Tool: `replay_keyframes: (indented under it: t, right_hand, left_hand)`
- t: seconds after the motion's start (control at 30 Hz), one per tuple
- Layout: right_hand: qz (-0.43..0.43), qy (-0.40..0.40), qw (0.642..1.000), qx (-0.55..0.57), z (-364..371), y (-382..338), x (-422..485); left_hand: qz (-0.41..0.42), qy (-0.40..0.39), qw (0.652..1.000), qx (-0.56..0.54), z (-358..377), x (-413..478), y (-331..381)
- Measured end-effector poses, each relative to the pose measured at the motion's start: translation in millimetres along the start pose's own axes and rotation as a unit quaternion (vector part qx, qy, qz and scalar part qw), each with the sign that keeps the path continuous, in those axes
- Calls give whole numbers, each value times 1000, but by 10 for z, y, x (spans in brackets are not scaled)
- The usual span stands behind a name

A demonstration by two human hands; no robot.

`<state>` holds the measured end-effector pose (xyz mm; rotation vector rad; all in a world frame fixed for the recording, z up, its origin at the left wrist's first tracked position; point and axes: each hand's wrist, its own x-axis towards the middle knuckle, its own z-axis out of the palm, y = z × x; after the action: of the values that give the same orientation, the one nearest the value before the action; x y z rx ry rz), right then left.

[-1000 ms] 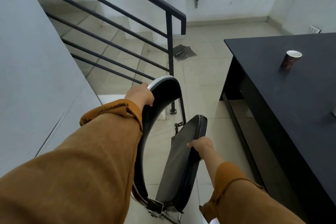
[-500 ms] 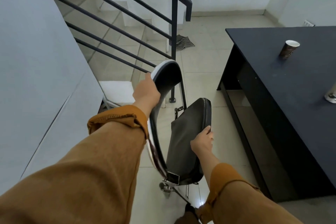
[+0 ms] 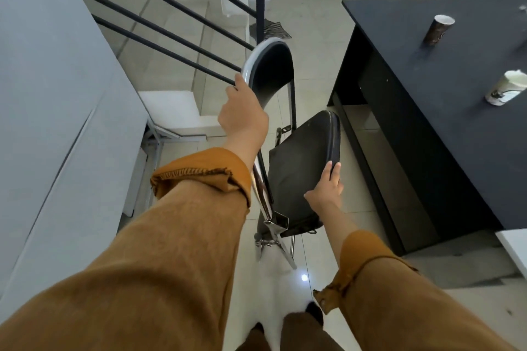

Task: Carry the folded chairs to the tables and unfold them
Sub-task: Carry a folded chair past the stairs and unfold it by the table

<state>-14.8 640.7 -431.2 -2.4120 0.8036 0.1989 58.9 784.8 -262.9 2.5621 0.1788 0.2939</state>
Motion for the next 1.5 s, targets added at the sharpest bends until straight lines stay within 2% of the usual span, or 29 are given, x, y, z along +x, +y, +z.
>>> replay_keyframes:
  t: [0.27,0.47,0.57,0.67,0.87,0.93,1.13,1.27,1.37,1.4,1.5]
  right_hand:
    - [-6,6,1000,-9,-47,97,-59]
    - [-24,13,1000,-15,17,140,-87]
    - [-68,40,995,-56,125,230,-171]
    - [-123,63,981,-133,208,342,-210]
    - [-239,83,940,-229,326,607,-134]
    - [-269,87,927,-248,315,665,-118]
    - [-331,76,871,-355,236,809,-142]
    - [-403,91,764,-496,274,875,-230]
    - [-425,108,681,-586,433,887,-278]
    - [-426,102,668,-602,504,879,-289]
    - [-424,84,656,-618,728,886,-310]
  left_hand:
    - [20,-50,997,-64,1,-261,17]
    - [14,90,983,-158,256,-769,-126]
    - [0,137,965,-222,431,-1005,-215]
    - [-46,148,944,-290,685,-1307,-336]
    - [-129,88,936,-315,1211,-1618,-646]
    - [-133,73,932,-331,1344,-1688,-676]
    - [-119,109,922,-352,1553,-1693,-667]
    - [-112,109,928,-339,1640,-1695,-727]
    - [-102,109,924,-351,1683,-1690,-750]
    - [-98,109,924,-353,1694,-1688,-749]
    - [-86,109,928,-346,1731,-1685,-756]
